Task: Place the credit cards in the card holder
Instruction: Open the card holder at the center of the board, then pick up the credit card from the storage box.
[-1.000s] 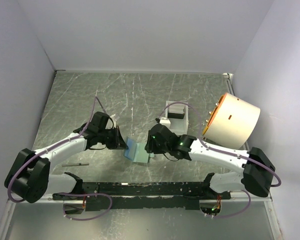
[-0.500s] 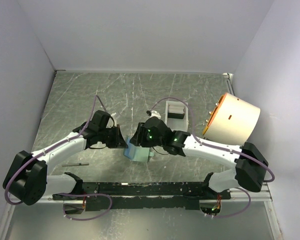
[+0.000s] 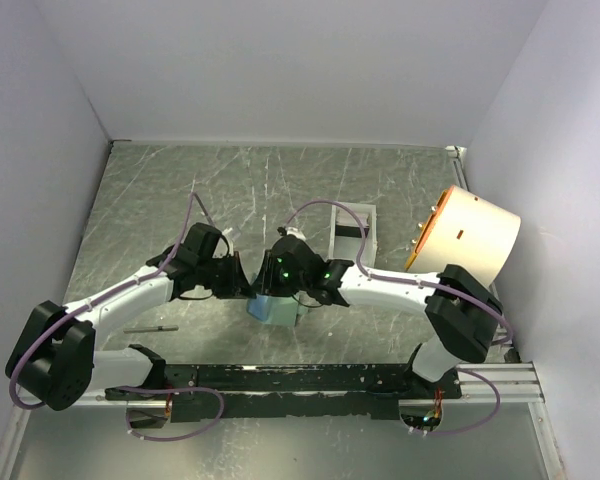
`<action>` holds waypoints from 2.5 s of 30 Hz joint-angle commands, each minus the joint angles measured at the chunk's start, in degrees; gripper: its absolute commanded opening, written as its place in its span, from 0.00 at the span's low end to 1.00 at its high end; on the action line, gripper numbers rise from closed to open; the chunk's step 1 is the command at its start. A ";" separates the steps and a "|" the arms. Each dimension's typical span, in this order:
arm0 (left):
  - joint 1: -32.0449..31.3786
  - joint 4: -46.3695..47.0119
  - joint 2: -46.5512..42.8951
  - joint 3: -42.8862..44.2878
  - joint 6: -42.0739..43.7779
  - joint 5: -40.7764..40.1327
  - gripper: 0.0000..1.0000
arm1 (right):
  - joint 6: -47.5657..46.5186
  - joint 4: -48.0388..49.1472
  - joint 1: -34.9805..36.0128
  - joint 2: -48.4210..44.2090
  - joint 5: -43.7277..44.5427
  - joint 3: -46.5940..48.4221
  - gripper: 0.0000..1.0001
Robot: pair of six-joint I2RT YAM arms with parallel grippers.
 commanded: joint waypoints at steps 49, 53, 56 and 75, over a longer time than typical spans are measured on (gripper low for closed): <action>-0.44 0.52 -2.91 -2.33 1.30 -2.38 0.08 | -40.06 -5.19 -1.74 -19.03 20.74 -5.51 0.43; -0.43 -1.82 -4.54 -0.57 2.62 -2.75 0.08 | -45.55 -11.92 -4.68 -13.39 26.00 2.41 0.41; -0.43 -2.52 -5.16 0.08 3.85 -3.44 0.09 | -48.83 -15.43 -8.19 -9.50 28.45 8.08 0.37; -0.42 -1.12 -4.49 -0.41 4.27 1.24 0.09 | -84.03 -16.74 -26.12 -2.11 13.90 10.93 0.42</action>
